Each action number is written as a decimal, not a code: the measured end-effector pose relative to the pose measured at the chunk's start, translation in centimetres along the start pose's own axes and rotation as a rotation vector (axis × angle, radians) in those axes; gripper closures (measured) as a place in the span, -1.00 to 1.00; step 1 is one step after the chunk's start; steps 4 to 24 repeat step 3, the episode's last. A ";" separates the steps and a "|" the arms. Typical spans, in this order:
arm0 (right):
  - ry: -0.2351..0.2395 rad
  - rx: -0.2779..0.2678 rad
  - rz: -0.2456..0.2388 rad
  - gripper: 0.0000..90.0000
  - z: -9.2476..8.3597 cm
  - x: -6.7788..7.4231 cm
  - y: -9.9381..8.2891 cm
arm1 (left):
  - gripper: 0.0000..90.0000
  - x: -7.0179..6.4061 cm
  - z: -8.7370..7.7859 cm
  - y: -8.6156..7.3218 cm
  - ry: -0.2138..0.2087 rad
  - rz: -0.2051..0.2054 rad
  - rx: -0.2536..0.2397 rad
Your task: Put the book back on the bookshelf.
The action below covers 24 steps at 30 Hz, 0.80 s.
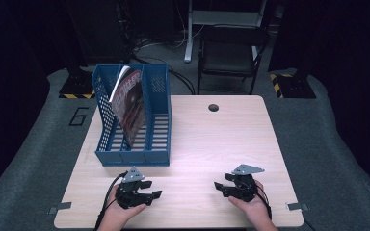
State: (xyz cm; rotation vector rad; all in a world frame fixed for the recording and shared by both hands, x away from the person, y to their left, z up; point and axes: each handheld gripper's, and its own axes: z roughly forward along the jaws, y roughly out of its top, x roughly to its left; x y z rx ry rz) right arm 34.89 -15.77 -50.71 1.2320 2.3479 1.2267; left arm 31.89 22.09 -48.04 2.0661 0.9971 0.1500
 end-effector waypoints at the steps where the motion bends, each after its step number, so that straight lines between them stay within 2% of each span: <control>1: 0.000 0.000 -0.006 -0.12 0.0 0.0 0.0 | -0.08 0.0 0.0 0.0 -0.001 0.001 0.000; 24: 0.000 0.001 -0.006 -0.12 0.0 -0.1 0.0 | -0.09 -0.1 0.0 0.0 0.002 -0.001 -0.004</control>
